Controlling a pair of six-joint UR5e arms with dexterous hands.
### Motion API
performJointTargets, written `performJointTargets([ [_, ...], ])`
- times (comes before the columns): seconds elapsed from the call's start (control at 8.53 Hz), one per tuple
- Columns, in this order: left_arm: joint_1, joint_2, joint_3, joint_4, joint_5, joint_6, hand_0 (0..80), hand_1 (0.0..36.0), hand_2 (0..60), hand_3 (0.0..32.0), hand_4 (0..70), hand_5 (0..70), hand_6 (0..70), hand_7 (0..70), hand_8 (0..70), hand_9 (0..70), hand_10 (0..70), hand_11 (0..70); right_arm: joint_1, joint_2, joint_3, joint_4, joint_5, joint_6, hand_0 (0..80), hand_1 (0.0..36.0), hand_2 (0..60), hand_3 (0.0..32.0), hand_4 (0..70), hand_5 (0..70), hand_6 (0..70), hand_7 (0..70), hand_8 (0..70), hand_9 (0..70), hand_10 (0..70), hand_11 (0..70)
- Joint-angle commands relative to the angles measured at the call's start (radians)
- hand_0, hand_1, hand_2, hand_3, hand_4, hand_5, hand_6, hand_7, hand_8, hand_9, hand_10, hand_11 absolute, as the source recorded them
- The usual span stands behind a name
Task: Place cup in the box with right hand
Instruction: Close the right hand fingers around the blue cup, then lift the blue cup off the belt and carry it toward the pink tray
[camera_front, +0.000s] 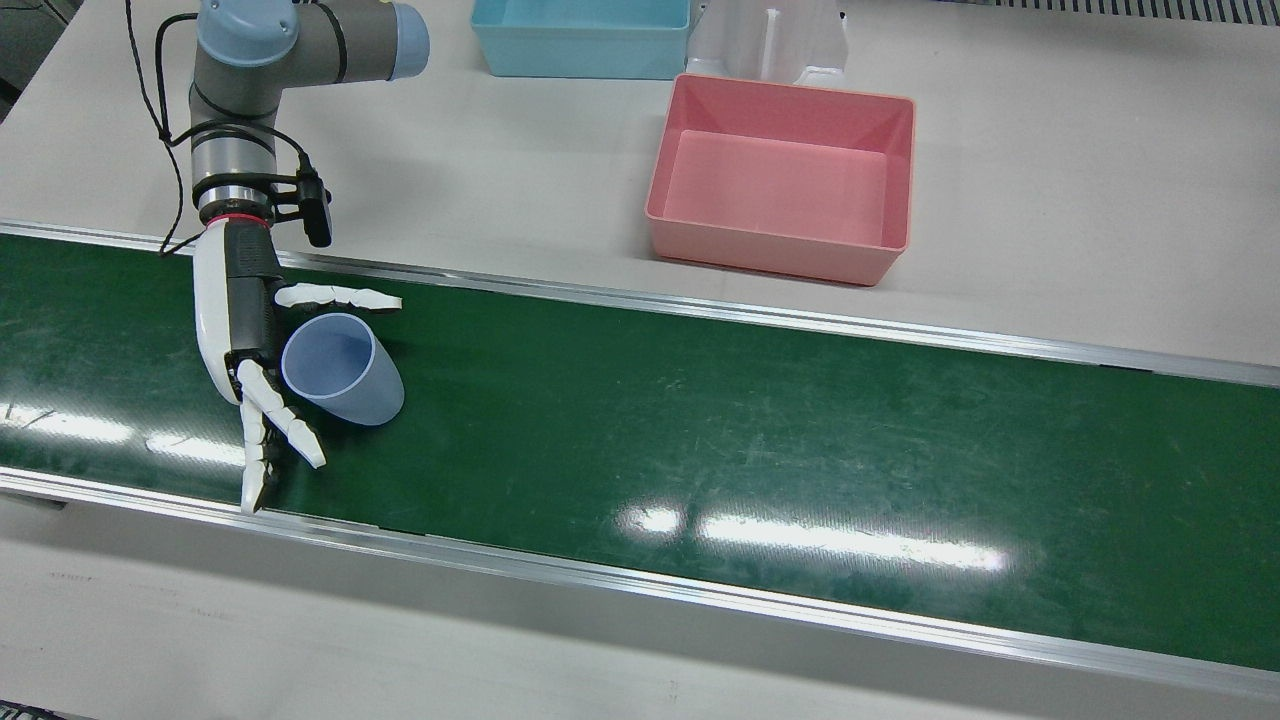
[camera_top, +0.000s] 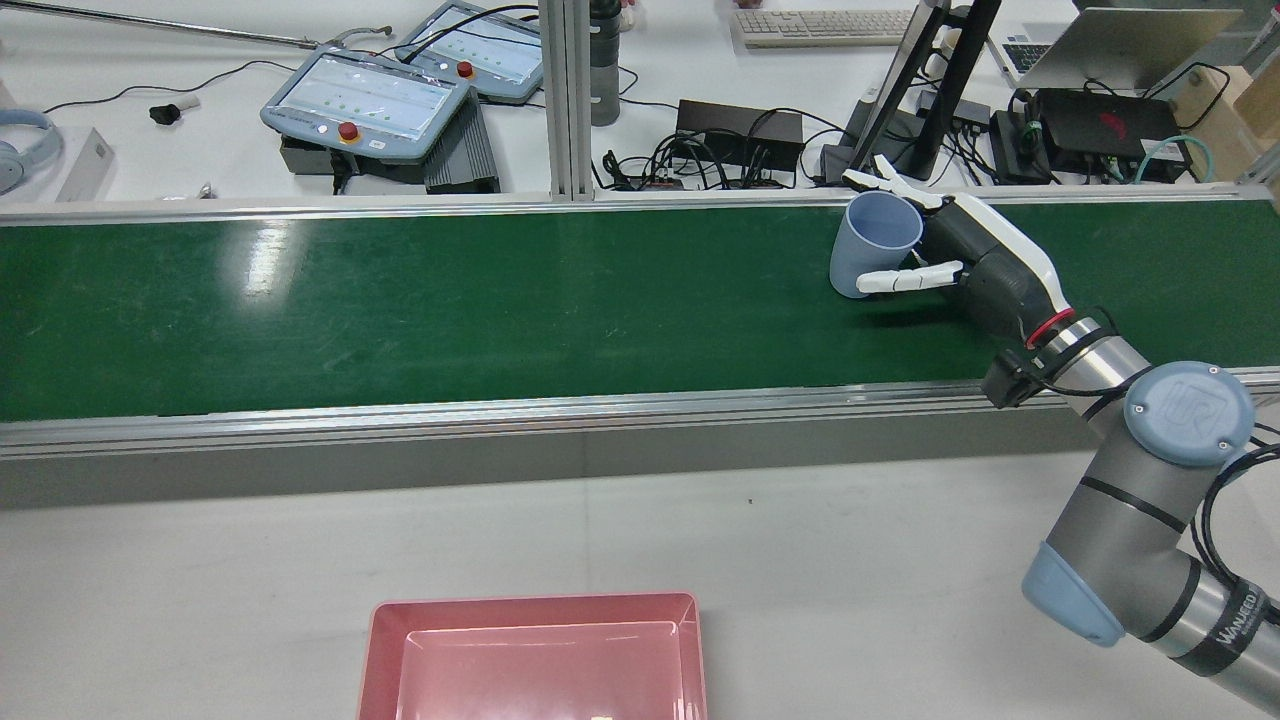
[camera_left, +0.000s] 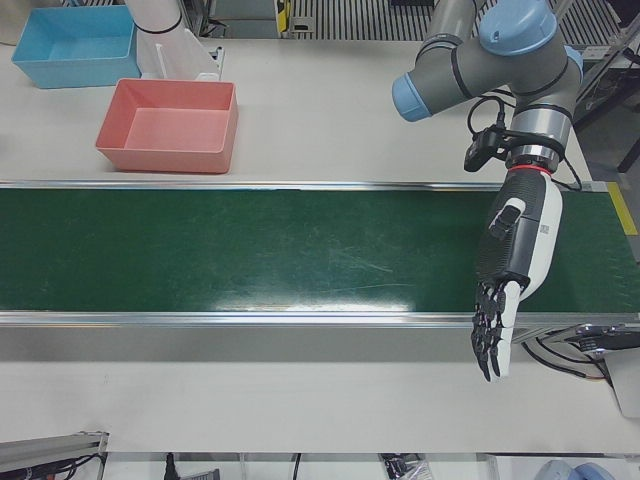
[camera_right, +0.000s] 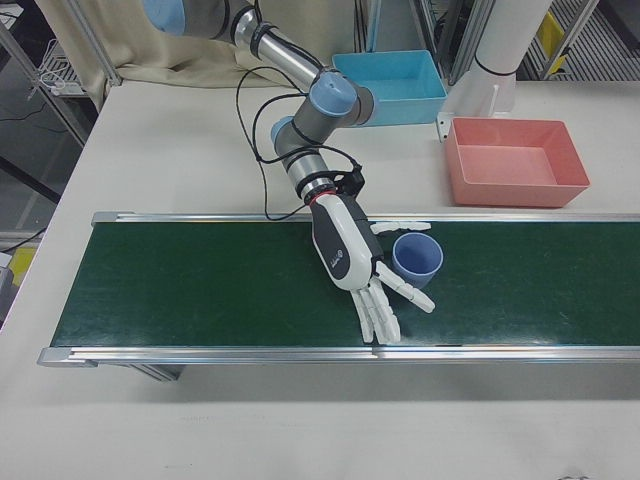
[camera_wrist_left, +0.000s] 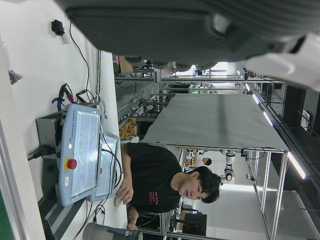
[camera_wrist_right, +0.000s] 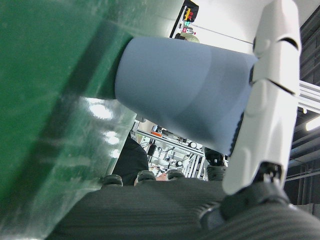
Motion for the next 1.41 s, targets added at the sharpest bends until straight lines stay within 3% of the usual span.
performJointTargets([
  [0.0, 0.000, 0.000, 0.001, 0.000, -0.001, 0.000, 0.0, 0.0, 0.0, 0.0, 0.0, 0.0, 0.0, 0.0, 0.0, 0.0, 0.0, 0.0, -0.005, 0.024, -0.066, 0.006, -0.003, 0.034, 50.5, 22.1, 11.3, 0.0, 0.0, 5.4, 3.9, 11.9, 0.0, 1.6, 0.0, 0.0],
  [0.12, 0.000, 0.000, 0.001, 0.000, 0.001, 0.000, 0.0, 0.0, 0.0, 0.0, 0.0, 0.0, 0.0, 0.0, 0.0, 0.0, 0.0, 0.0, -0.006, 0.031, -0.069, 0.006, -0.001, 0.051, 50.3, 20.6, 10.7, 0.0, 0.0, 6.9, 11.8, 47.0, 12.0, 25.0, 4.3, 8.2],
  [0.23, 0.000, 0.000, 0.000, 0.002, -0.001, 0.000, 0.0, 0.0, 0.0, 0.0, 0.0, 0.0, 0.0, 0.0, 0.0, 0.0, 0.0, 0.0, -0.005, 0.040, -0.063, 0.005, 0.000, 0.051, 50.3, 19.5, 10.2, 0.0, 0.0, 8.6, 18.0, 70.0, 25.0, 45.7, 11.5, 18.5],
  [0.35, 0.000, 0.000, 0.000, 0.002, -0.001, 0.000, 0.0, 0.0, 0.0, 0.0, 0.0, 0.0, 0.0, 0.0, 0.0, 0.0, 0.0, 0.0, -0.006, 0.044, -0.045, 0.003, -0.003, 0.050, 50.4, 17.8, 8.4, 0.0, 0.0, 11.3, 27.9, 70.0, 43.4, 70.0, 25.1, 37.9],
  [0.47, 0.000, 0.000, 0.000, 0.002, -0.001, 0.000, 0.0, 0.0, 0.0, 0.0, 0.0, 0.0, 0.0, 0.0, 0.0, 0.0, 0.0, 0.0, -0.006, 0.048, -0.007, 0.002, -0.011, 0.047, 50.4, 17.2, 8.9, 0.0, 0.4, 12.5, 32.1, 70.0, 49.9, 70.0, 32.1, 47.0],
  [0.59, 0.000, 0.000, 0.000, 0.002, -0.001, 0.000, 0.0, 0.0, 0.0, 0.0, 0.0, 0.0, 0.0, 0.0, 0.0, 0.0, 0.0, 0.0, -0.006, 0.052, 0.039, -0.001, -0.018, 0.047, 50.0, 16.0, 10.1, 0.0, 5.9, 13.8, 39.5, 70.0, 60.6, 70.0, 40.2, 57.2],
  [0.7, 0.000, 0.000, 0.000, 0.002, -0.001, 0.000, 0.0, 0.0, 0.0, 0.0, 0.0, 0.0, 0.0, 0.0, 0.0, 0.0, 0.0, 0.0, -0.008, 0.060, 0.085, -0.006, -0.024, 0.047, 50.2, 16.3, 14.2, 0.0, 11.7, 14.8, 41.7, 70.0, 67.2, 70.0, 43.7, 62.1],
  [0.82, 0.000, 0.000, -0.002, 0.002, -0.001, 0.000, 0.0, 0.0, 0.0, 0.0, 0.0, 0.0, 0.0, 0.0, 0.0, 0.0, 0.0, 0.0, -0.008, 0.078, 0.095, -0.009, -0.056, 0.048, 51.1, 23.1, 42.5, 0.0, 21.9, 17.1, 44.3, 70.0, 70.0, 70.0, 51.0, 70.0],
  [0.94, 0.000, 0.000, 0.000, 0.002, 0.001, 0.000, 0.0, 0.0, 0.0, 0.0, 0.0, 0.0, 0.0, 0.0, 0.0, 0.0, 0.0, 0.0, -0.006, 0.112, 0.098, -0.035, -0.104, 0.048, 51.1, 28.0, 60.0, 0.0, 27.2, 18.5, 45.7, 70.0, 70.0, 70.0, 56.4, 70.0],
  [1.06, 0.000, 0.000, 0.000, 0.002, -0.001, 0.000, 0.0, 0.0, 0.0, 0.0, 0.0, 0.0, 0.0, 0.0, 0.0, 0.0, 0.0, 0.0, -0.005, 0.148, 0.134, -0.047, -0.118, 0.045, 46.7, 23.2, 60.0, 0.0, 30.4, 19.6, 47.1, 70.0, 70.0, 70.0, 59.8, 70.0],
  [1.17, 0.000, 0.000, 0.000, 0.002, 0.001, 0.000, 0.0, 0.0, 0.0, 0.0, 0.0, 0.0, 0.0, 0.0, 0.0, 0.0, 0.0, 0.0, -0.014, 0.181, 0.236, -0.135, -0.113, 0.038, 45.8, 23.2, 60.0, 0.0, 29.1, 21.3, 48.5, 70.0, 70.0, 70.0, 64.0, 70.0],
  [1.29, 0.000, 0.000, 0.000, 0.002, -0.001, 0.000, 0.0, 0.0, 0.0, 0.0, 0.0, 0.0, 0.0, 0.0, 0.0, 0.0, 0.0, 0.0, -0.023, 0.184, 0.333, -0.203, -0.110, 0.016, 46.3, 25.1, 60.0, 0.0, 23.4, 22.3, 48.9, 70.0, 70.0, 70.0, 66.3, 70.0],
])
